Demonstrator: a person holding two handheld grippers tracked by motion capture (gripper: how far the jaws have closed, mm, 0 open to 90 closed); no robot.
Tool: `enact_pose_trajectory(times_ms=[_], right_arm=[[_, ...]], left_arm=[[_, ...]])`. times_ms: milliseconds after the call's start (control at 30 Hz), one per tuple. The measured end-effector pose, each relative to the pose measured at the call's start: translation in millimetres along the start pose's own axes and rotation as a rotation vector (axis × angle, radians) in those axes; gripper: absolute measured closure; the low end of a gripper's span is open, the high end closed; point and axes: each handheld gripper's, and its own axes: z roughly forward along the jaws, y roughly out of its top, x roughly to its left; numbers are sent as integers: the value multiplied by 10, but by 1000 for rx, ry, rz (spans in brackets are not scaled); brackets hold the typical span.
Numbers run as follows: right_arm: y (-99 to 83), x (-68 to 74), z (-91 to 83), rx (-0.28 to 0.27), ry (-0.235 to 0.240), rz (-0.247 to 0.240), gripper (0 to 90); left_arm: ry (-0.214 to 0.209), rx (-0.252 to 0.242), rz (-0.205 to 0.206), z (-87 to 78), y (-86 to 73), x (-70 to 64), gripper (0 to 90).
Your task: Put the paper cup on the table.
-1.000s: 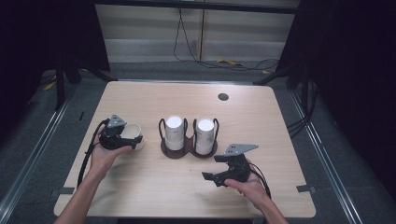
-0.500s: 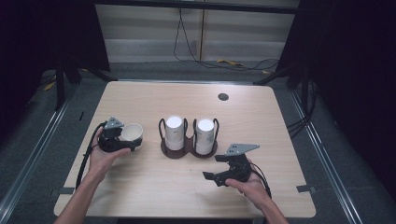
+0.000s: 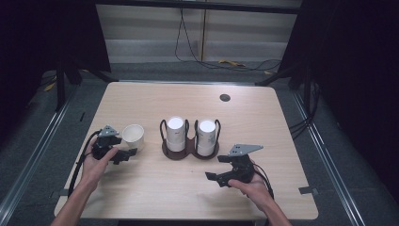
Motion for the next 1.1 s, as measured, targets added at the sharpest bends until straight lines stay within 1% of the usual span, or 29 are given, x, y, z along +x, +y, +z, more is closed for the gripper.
enact_pose_trajectory(times_ms=[33, 67, 100, 167, 200, 233, 300, 333, 367, 400, 467, 533, 567, 600, 633, 733, 767, 800, 833, 867, 900, 933, 967, 1000, 1033, 1067, 1100], right_arm=[[0, -4, -6, -1, -1, -1, 160], [0, -6, -8, -3, -2, 3, 160], [1, -12, -9, -4, -3, 6, 160], [3, -18, -12, -4, -8, 8, 161], [4, -20, -15, -6, -12, 6, 161], [5, -19, -20, -11, -14, 9, 160], [4, -20, -28, -13, -18, 8, 161], [1, -29, -37, -17, -25, 13, 160], [0, -36, -39, -20, -30, 13, 161], [-1, -39, -40, -21, -33, 14, 160], [-3, -44, -46, -24, -45, 14, 160], [-5, -48, -57, -31, -62, 18, 160], [-6, -54, -61, -35, -70, 19, 160], [-8, -60, -68, -35, -79, 24, 162], [-8, -63, -71, -38, -88, 27, 164], [-7, -61, -89, -36, -110, 27, 169], [-6, -60, -99, -35, -114, 29, 169], [-6, -57, -105, -37, -119, 30, 169], [-7, -55, -112, -39, -130, 30, 169], [-7, -55, -112, -39, -130, 30, 169], [-14, -51, -143, -41, -144, 31, 169], [-14, -51, -143, -41, -144, 31, 169], [-24, -37, -182, -51, -165, 36, 169], [-28, -32, -194, -55, -174, 40, 169], [-38, -29, -212, -61, -195, 46, 168], [-50, -30, -226, -62, -206, 50, 166], [-50, -30, -226, -62, -206, 50, 166]], left_arm=[[2, -2, 4, -14, -17, -4, 160], [13, 3, 7, -35, -42, -14, 160], [11, 17, 17, -50, -54, -20, 160], [-5, 32, 20, -86, -74, -42, 161], [-10, 12, 14, -118, -93, -62, 161], [-17, -17, -6, -162, -121, -86, 161], [-18, -21, -13, -191, -136, -99, 161], [-8, -28, -16, -261, -175, -149, 161], [-10, -31, -16, -287, -181, -166, 161], [-21, -51, -27, -329, -195, -201, 161], [-35, -73, -30, -380, -213, -259, 161], [-33, -85, -24, -416, -225, -341, 162], [-40, -106, -14, -427, -237, -392, 161], [-40, -106, -14, -427, -237, -392, 162], [-41, -114, -1, -426, -243, -463, 164], [-66, -111, 33, -415, -248, -621, 171], [-69, -112, 29, -411, -250, -658, 172], [-74, -111, 35, -406, -247, -698, 171], [-73, -101, 32, -397, -240, -752, 171], [-73, -101, 32, -397, -240, -752, 171], [-58, -94, 37, -389, -233, -800, 171], [-66, -82, 37, -376, -226, -850, 171], [-77, -52, 19, -365, -206, -959, 171], [-104, -59, 25, -358, -189, -1039, 171], [-125, -65, 52, -352, -169, -1088, 171], [-119, -62, 85, -346, -154, -1132, 170], [-119, -62, 85, -346, -154, -1132, 170]])
